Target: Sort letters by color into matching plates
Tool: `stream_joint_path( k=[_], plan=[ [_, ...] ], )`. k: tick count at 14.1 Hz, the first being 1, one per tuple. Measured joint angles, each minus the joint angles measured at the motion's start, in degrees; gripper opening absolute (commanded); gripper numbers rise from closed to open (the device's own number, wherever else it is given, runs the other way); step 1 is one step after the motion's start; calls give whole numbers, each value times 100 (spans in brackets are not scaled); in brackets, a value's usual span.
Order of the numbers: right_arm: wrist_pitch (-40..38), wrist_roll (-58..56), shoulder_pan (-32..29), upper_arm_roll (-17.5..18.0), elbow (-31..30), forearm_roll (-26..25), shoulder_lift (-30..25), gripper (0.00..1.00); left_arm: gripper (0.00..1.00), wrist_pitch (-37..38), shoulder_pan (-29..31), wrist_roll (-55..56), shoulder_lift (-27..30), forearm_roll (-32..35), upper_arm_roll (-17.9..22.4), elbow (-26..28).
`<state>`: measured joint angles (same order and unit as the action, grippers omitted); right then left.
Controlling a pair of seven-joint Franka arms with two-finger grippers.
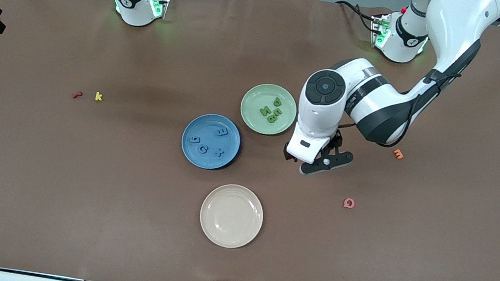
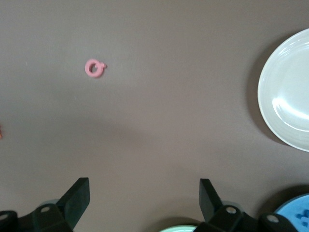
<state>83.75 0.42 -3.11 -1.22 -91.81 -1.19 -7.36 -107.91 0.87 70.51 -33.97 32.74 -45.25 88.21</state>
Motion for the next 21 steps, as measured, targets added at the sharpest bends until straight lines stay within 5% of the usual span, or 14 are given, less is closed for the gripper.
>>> stream_joint_path(
  k=[4, 8, 12, 21],
  plan=[
    [-2, 0, -6, 92, -33, 72, 0, 100, 100, 38, -2, -910, 534, -785, 556, -26],
    [-53, 0, -66, 97, -35, 217, -1, 100, 100, 492, 20, -2929, 1574, -2287, 1806, -51],
    [-121, -1, -70, 107, -36, 225, -1, 100, 100, 1219, -90, -4387, 2392, -2870, 2878, -43],
    [-180, -5, -67, 146, -38, 230, -2, 100, 100, 1926, -258, -5744, 3715, -3445, 3826, 719]
  ],
)
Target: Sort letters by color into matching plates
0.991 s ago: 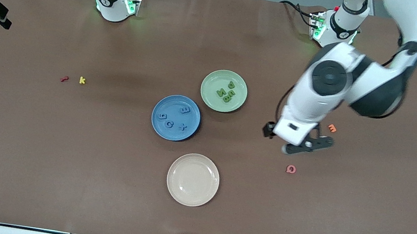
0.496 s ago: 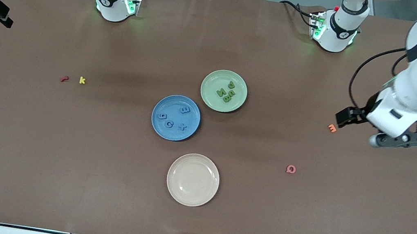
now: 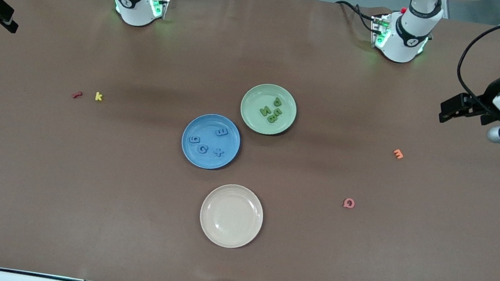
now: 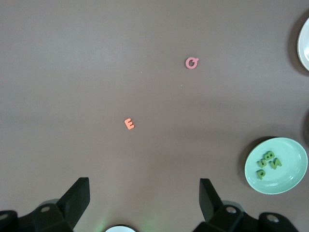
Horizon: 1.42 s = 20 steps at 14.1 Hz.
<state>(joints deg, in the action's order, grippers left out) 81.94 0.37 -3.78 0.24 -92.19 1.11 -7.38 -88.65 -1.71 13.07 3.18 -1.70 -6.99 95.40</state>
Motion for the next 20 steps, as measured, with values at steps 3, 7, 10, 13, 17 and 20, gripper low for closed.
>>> stream_joint_path(
  k=[3, 7, 10, 13, 17, 20],
  plan=[
    [-19, -4, 0, -4, -16, 0, 0, 100, 100, -2, -243, 13, 298, 115, 48, 220],
    [-19, -64, 0, -16, -30, 0, 0, 100, 100, -3, -186, 15, 454, 270, 126, 242],
    [0, -71, -1, -19, -30, 0, 0, 100, 100, 12, 76, -22, 472, 270, 150, 228],
    [53, -81, -1, -22, -30, 0, 0, 100, 100, 77, 85, -22, 476, 270, 145, 177],
    [59, -84, -1, -22, -30, 0, 0, 100, 100, 107, 73, -22, 476, 270, 121, 169],
    [59, -86, -1, -22, -30, 0, 0, 100, 100, 116, 73, -22, 476, 270, 117, 169]
  ],
)
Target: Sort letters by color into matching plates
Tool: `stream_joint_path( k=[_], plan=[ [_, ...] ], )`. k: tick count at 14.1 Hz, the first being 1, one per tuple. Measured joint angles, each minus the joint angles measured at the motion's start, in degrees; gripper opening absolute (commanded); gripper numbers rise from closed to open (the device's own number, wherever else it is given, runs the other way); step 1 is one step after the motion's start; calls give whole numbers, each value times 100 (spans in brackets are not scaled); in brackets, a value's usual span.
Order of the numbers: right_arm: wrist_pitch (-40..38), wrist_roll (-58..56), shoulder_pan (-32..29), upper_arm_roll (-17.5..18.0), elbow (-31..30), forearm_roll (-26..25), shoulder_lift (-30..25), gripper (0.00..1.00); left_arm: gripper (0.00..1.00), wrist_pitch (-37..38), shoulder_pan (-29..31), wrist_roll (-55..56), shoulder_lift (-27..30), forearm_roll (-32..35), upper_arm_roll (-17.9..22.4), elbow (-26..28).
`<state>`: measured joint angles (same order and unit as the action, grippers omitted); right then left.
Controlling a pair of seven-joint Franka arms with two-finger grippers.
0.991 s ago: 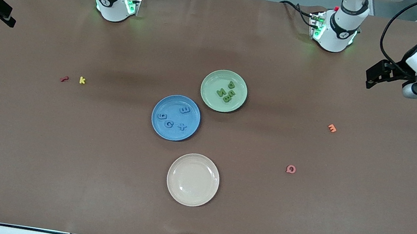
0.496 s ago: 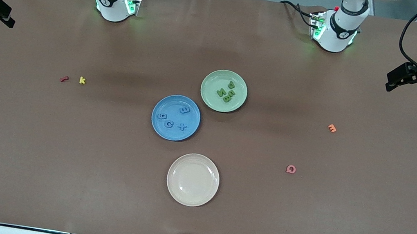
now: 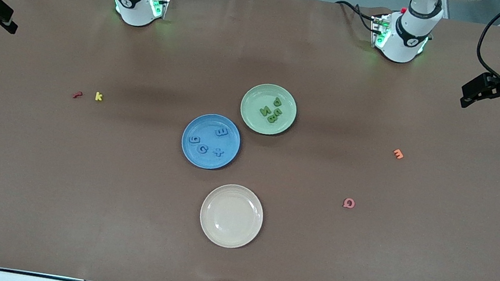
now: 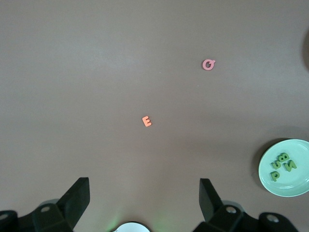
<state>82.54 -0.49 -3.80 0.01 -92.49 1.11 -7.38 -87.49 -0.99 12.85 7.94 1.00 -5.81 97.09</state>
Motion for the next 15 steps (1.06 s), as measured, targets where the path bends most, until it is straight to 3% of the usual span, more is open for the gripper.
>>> stream_joint_path(
  k=[15],
  plan=[
    [127, -207, -1, -5, 0, 0, -1, 100, 100, 24, -51, 24, -1, 0, -9, -65]
  ],
)
